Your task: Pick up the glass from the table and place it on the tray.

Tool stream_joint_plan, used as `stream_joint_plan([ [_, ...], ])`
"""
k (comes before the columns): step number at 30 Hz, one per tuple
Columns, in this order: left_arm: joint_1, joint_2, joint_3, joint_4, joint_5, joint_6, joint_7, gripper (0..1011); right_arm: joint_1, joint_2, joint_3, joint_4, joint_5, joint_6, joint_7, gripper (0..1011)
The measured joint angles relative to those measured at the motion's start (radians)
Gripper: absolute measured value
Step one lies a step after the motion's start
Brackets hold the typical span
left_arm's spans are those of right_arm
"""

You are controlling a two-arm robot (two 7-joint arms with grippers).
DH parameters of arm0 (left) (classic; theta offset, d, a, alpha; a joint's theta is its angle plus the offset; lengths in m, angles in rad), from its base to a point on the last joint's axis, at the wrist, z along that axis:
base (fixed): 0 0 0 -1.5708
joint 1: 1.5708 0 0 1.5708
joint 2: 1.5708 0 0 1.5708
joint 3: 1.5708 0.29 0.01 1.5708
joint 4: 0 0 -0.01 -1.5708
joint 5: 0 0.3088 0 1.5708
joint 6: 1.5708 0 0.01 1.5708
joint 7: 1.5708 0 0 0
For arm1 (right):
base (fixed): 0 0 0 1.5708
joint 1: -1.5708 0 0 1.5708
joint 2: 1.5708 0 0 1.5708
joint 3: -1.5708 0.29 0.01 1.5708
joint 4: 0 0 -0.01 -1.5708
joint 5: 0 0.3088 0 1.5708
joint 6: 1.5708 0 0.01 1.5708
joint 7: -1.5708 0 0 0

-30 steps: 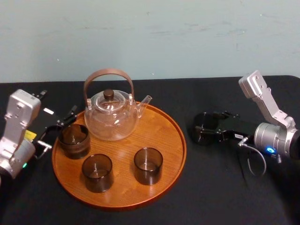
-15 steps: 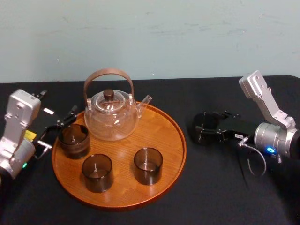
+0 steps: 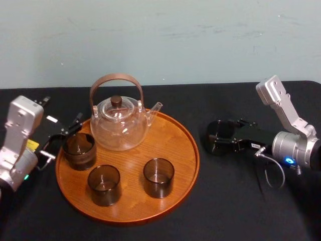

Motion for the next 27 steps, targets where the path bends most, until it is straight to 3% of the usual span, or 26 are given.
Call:
stream_joint_plan([
  [12, 0.0, 0.0, 0.0, 0.0, 0.0, 0.0, 0.0, 1001, -0.013, 0.008, 0.018, -0.03, 0.013, -0.01, 0.003, 883],
  [27, 0.0, 0.0, 0.0, 0.0, 0.0, 0.0, 0.0, 1002, -0.029, 0.042, 0.03, -0.135, 0.013, -0.026, 0.005, 883],
])
